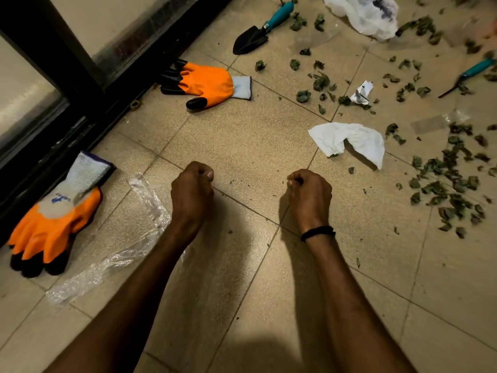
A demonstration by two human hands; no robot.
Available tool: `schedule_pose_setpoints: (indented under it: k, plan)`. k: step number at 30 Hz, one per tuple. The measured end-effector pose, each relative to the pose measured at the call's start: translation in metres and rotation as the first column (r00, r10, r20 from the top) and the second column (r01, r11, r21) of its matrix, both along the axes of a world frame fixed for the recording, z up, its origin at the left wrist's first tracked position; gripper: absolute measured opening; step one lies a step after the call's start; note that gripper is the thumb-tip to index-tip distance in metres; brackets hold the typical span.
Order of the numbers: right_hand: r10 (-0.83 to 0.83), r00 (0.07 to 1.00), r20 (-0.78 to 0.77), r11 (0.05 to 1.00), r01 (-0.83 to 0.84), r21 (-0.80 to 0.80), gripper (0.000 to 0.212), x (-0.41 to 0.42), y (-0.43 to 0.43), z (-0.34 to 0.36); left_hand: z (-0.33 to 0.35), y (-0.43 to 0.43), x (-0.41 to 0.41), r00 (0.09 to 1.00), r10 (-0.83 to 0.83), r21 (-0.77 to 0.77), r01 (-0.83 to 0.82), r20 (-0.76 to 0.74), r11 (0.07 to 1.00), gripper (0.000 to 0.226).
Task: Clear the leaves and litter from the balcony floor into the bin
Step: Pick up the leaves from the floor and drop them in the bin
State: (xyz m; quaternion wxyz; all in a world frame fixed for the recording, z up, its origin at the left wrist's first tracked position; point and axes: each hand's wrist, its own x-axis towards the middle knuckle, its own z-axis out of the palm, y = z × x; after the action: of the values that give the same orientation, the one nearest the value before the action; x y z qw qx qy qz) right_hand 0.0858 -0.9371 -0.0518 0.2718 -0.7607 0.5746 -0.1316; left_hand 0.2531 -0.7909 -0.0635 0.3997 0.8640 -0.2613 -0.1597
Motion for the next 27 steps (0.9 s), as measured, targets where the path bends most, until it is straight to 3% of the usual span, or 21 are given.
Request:
schedule_pose_setpoints:
  k: [4, 7, 12, 18, 22, 27]
  plan:
    - [0.082, 0.991, -0.101, 0.996, -0.08, 0.025, 0.026, 0.011, 0.004, 0.002, 0.006, 0.004, -0.002, 0.999, -0.032, 0.016, 0.032, 0.02, 0.999, 0.01]
    - [0.176, 0.974, -0.141, 0.983, -0.181, -0.028, 0.027, 0.017, 0.015, 0.009, 0.008, 0.003, -0.005, 0.987, -0.104, 0.011, 0.104, 0.122, 0.995, 0.012]
    - [0.252, 0.948, -0.192, 0.957, -0.274, -0.099, 0.028, 0.024, 0.039, 0.015, 0.0, -0.006, -0.019, 0.878, -0.345, 0.165, 0.306, 0.333, 0.938, 0.016]
    - [0.35, 0.91, -0.224, 0.925, -0.373, -0.071, 0.023, 0.018, 0.066, 0.01, -0.009, -0.008, -0.04, 0.793, -0.43, 0.25, 0.353, 0.432, 0.902, 0.01]
    - [0.325, 0.916, -0.234, 0.918, -0.365, -0.155, 0.023, 0.005, 0.073, 0.008, -0.011, -0.006, -0.04, 0.822, -0.39, 0.242, 0.313, 0.415, 0.918, 0.018]
    - [0.277, 0.939, -0.203, 0.946, -0.304, -0.114, 0.025, -0.005, 0.056, 0.01, 0.005, -0.012, -0.054, 0.836, -0.362, 0.312, 0.243, 0.413, 0.918, 0.031]
